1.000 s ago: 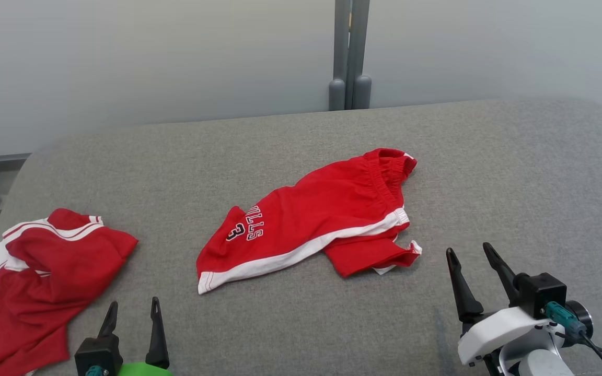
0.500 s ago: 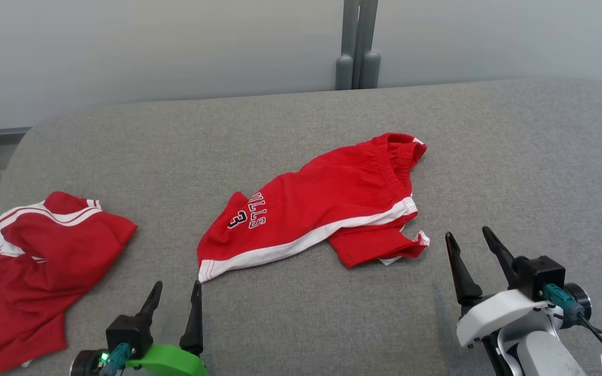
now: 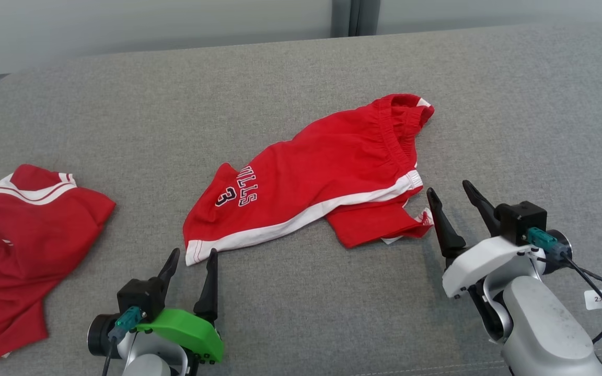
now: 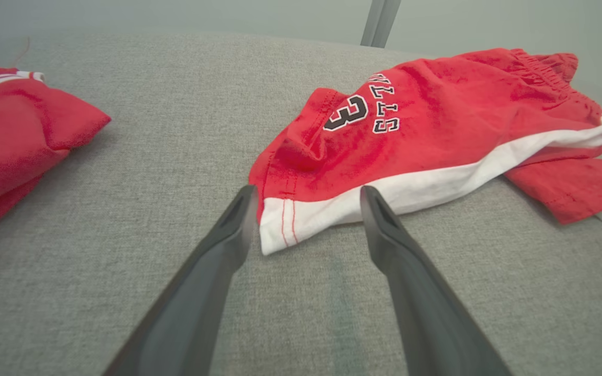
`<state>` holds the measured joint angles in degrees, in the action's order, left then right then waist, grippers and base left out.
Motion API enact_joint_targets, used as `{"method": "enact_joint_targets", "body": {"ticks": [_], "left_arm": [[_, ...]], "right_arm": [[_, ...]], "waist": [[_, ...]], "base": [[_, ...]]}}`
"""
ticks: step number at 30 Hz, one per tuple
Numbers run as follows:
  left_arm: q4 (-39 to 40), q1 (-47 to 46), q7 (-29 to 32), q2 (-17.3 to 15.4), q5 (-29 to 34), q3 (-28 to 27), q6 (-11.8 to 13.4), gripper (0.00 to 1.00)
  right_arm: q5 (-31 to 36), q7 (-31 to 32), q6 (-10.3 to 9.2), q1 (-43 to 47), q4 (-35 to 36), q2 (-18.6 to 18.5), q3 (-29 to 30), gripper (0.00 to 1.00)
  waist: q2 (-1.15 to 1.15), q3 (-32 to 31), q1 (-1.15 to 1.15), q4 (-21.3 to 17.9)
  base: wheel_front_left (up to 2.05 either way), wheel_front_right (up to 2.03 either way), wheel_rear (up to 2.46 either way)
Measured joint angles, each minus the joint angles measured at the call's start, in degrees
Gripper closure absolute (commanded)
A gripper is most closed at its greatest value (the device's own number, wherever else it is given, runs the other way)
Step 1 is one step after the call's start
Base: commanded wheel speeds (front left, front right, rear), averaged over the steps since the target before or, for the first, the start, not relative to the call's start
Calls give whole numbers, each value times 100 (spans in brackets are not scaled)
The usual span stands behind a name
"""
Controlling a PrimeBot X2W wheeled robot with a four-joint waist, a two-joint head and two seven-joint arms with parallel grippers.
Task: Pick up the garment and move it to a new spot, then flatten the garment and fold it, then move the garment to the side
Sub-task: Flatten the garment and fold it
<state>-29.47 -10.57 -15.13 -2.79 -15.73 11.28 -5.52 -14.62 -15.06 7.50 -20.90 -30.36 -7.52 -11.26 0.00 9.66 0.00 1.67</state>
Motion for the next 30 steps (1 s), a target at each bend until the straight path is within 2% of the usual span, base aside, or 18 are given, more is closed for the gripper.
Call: {"method": "enact_joint_targets", "body": {"ticks": [8, 16, 30], "left_arm": [[80, -71, 0, 0, -132, 207, 0, 0], [169, -96, 0, 0, -159, 285, 24, 0], [218, -181, 0, 0, -223, 421, -11, 0]], "right_arm": [[-508, 0, 0, -503, -635, -264, -586, 0], [-835, 0, 0, -842, -861, -455, -1073, 0], [-1232, 0, 0, -1156, -1090, -601, -1479, 0]], "waist": [[0, 189, 0, 136], [0, 323, 0, 250], [0, 467, 0, 389]], "base": [[0, 0, 0], [0, 0, 0], [0, 0, 0]]}}
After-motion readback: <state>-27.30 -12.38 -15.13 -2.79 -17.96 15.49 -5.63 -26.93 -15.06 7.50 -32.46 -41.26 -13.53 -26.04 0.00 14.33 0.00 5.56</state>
